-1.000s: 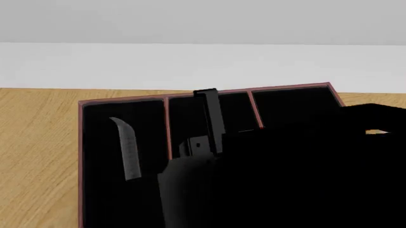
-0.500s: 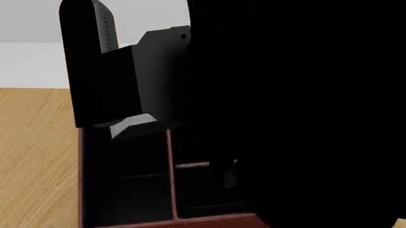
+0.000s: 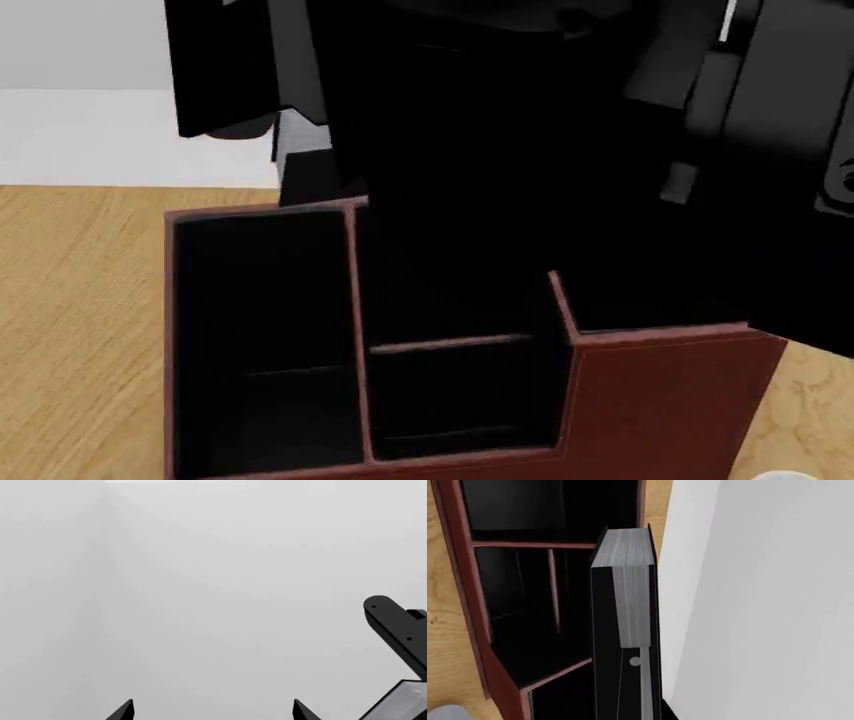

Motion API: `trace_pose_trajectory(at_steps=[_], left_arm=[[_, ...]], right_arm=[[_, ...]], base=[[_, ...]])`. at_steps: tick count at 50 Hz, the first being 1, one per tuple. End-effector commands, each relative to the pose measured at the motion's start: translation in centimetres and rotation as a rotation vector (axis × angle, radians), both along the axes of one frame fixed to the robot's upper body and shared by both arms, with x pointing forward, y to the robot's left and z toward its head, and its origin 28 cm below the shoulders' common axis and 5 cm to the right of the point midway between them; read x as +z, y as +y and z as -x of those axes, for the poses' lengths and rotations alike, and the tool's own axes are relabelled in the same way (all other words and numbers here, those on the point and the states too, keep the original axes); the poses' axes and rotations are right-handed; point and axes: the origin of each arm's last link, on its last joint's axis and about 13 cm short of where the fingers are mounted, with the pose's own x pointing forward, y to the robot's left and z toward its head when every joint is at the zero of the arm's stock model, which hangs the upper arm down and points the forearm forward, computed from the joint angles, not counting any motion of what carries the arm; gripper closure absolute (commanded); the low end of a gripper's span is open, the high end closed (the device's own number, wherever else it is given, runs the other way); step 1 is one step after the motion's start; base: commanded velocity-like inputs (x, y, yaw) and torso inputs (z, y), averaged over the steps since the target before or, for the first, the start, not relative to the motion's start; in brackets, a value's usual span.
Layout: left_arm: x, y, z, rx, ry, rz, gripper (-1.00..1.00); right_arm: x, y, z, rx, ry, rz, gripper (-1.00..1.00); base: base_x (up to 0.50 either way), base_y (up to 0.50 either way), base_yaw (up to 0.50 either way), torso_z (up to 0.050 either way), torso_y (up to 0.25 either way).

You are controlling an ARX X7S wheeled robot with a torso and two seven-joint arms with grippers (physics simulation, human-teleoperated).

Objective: Pick up the book and place it in the front compartment of the caddy.

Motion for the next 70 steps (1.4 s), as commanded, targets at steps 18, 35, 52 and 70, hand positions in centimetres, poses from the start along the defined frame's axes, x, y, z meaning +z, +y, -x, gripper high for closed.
trace_pose_trajectory(at_steps=[18, 35, 52, 70], left_arm=[[-0.5, 0.4, 0.3, 0.009, 0.008, 0.006, -1.00], [-0.2, 0.2, 0.3, 0.009, 0.011, -0.001, -1.00], [-0.1, 0.0, 0.0, 0.005, 0.016, -0.008, -1.00], [0.0, 0.1, 0.1, 0.011, 0.020, -0.013, -1.00]], right_arm=[[-2.7, 1.3, -4.1, -0.048, -0.037, 0.058, 1.00], [-5.3, -0.2, -6.2, -0.042, -0.036, 0.026, 1.00], [-6.8, -1.4, -6.8, -0.103, -0.017, 0.035, 1.00], [-8.4, -2.4, -7.6, -0.147, -0.014, 0.040, 1.00]], base=[[0.00, 0.00, 0.00, 0.000, 0.001], [0.00, 0.00, 0.00, 0.000, 0.001], [0.00, 0.00, 0.00, 0.001, 0.001], [0.00, 0.00, 0.00, 0.000, 0.002]])
